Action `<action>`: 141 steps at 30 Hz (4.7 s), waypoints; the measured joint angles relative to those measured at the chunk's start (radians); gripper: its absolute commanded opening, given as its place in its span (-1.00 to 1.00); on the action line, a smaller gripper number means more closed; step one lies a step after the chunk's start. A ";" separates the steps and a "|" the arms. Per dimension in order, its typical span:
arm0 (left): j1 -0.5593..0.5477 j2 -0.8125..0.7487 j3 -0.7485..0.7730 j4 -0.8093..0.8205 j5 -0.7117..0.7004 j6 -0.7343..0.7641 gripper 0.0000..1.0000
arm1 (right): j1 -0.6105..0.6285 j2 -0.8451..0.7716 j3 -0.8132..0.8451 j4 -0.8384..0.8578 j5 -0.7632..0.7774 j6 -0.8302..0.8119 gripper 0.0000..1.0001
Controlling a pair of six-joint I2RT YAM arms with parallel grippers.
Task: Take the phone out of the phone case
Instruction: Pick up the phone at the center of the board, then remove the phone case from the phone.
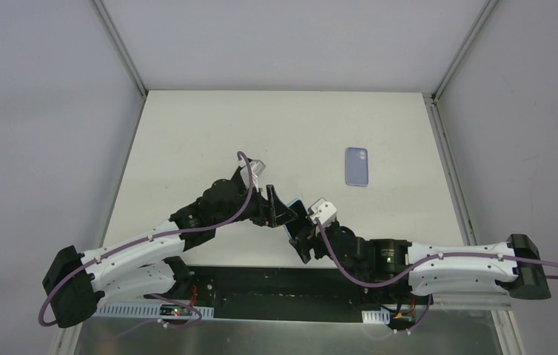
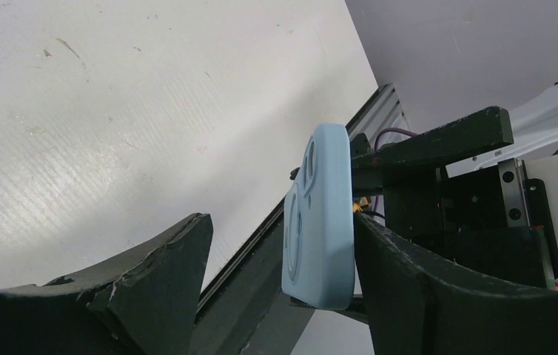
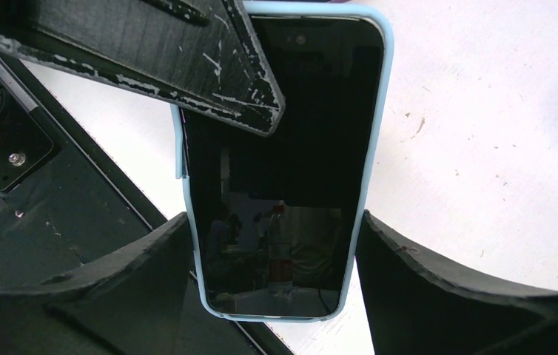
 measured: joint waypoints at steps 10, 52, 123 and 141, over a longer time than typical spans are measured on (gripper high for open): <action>-0.046 0.000 0.002 0.001 -0.073 0.031 0.24 | 0.000 0.023 0.000 0.000 -0.001 0.015 -1.00; -0.112 0.007 0.017 0.044 -0.143 0.097 -0.72 | 0.000 0.011 0.000 0.000 -0.016 0.076 -1.00; 0.133 -0.206 -0.006 0.264 -0.312 -0.459 -1.00 | -0.481 -0.127 -0.240 0.844 -0.672 0.760 0.05; 0.133 -0.184 -0.019 0.315 -0.310 -0.528 -1.00 | -0.517 -0.043 -0.249 1.006 -0.676 0.850 -0.20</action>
